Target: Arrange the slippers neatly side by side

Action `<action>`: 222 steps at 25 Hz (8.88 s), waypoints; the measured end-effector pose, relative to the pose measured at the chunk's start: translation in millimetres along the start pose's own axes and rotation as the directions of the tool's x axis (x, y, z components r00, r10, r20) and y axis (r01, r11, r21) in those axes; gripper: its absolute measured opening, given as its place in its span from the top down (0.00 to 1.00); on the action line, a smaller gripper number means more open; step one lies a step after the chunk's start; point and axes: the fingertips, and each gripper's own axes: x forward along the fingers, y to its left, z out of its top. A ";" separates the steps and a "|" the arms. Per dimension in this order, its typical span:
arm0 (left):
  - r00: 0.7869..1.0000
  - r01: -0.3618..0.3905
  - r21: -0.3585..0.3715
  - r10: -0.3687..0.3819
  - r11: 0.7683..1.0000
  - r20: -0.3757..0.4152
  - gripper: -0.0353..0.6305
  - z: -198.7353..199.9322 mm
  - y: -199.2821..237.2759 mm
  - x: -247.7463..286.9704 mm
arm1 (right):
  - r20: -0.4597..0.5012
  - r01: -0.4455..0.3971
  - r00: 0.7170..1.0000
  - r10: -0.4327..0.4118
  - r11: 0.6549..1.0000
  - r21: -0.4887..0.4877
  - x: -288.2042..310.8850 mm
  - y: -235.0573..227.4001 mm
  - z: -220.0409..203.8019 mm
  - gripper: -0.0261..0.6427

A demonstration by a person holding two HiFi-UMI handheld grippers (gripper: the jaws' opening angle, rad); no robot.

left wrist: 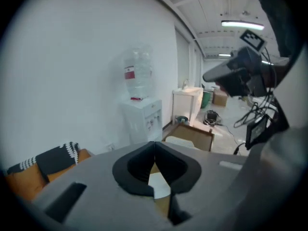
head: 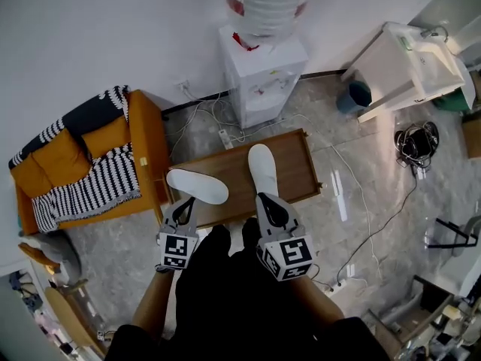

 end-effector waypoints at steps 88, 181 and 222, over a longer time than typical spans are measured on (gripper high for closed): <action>0.720 -0.074 -0.488 -0.292 0.870 -0.630 0.90 -172.1 -8.0 102.5 | -0.063 0.033 0.998 -0.027 0.995 0.092 26.2 -46.6 -16.1 0.94; 0.993 0.119 -0.538 -0.097 0.835 0.070 0.92 39.1 -3.6 81.5 | -0.073 0.063 0.996 -0.058 0.995 0.071 36.2 -50.2 -9.0 0.94; 0.912 -0.054 -0.179 0.122 0.982 0.392 0.92 154.9 -10.3 -83.5 | 0.083 0.032 0.996 -0.033 0.999 0.012 -21.8 7.6 20.4 0.94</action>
